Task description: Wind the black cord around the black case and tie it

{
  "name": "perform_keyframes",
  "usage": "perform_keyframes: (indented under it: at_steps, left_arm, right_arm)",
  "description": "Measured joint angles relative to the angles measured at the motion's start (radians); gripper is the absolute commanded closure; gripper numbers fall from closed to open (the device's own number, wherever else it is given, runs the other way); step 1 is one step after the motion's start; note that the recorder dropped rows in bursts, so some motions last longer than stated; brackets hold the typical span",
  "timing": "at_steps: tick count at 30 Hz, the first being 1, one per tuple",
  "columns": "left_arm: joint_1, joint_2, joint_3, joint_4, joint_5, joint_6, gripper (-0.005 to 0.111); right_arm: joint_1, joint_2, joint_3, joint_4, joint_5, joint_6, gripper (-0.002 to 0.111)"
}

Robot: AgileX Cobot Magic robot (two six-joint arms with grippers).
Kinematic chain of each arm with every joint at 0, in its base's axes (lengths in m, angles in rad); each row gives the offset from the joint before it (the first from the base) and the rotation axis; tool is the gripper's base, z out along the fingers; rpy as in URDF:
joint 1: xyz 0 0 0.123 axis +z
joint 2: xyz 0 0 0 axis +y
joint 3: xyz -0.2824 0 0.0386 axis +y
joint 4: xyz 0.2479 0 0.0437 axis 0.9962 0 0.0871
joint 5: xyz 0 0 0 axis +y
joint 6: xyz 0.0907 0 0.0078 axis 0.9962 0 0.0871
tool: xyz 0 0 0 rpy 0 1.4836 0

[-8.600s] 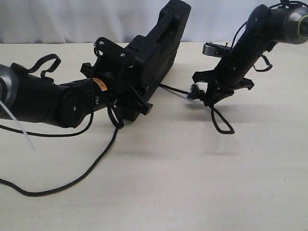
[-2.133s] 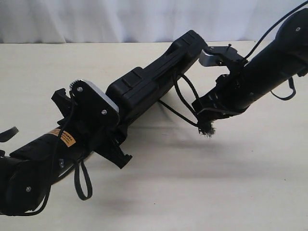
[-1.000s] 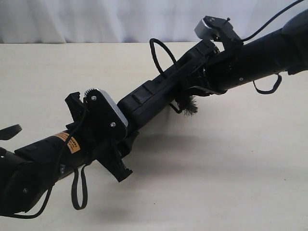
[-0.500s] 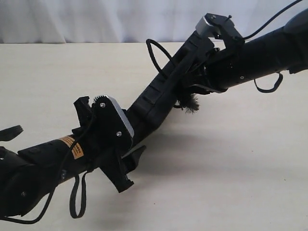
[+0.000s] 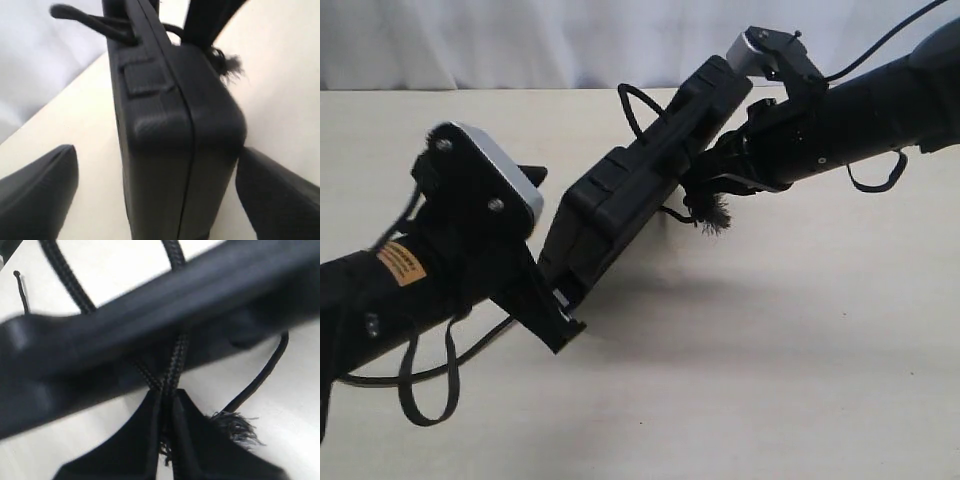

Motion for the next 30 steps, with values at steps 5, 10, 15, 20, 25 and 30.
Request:
perform_keyframes:
  at_steps: [5,10,15,20,25,30]
  left_arm:
    - [0.0,-0.101,0.0,-0.104,-0.053,0.0,0.026]
    - [0.0,-0.121,-0.002,-0.11,0.002,0.0,0.026]
    - [0.0,-0.077,-0.004,-0.093,0.051,0.002,0.026]
    - [0.0,-0.004,-0.013,-0.067,-0.04,0.009,0.026]
    - [0.0,0.018,-0.013,-0.05,-0.08,0.011,0.026]
    - [0.0,0.022,-0.013,-0.025,-0.08,0.011,0.026]
  right_arm:
    - [0.0,0.0,0.0,0.0,0.0,0.0,0.104]
    - [0.0,0.0,0.0,0.0,0.0,0.0,0.104]
    - [0.0,0.0,0.0,0.0,0.0,0.0,0.104]
    - [0.0,0.0,0.0,0.0,0.0,0.0,0.104]
    - [0.0,0.0,0.0,0.0,0.0,0.0,0.104]
    - [0.0,0.0,0.0,0.0,0.0,0.002,0.104]
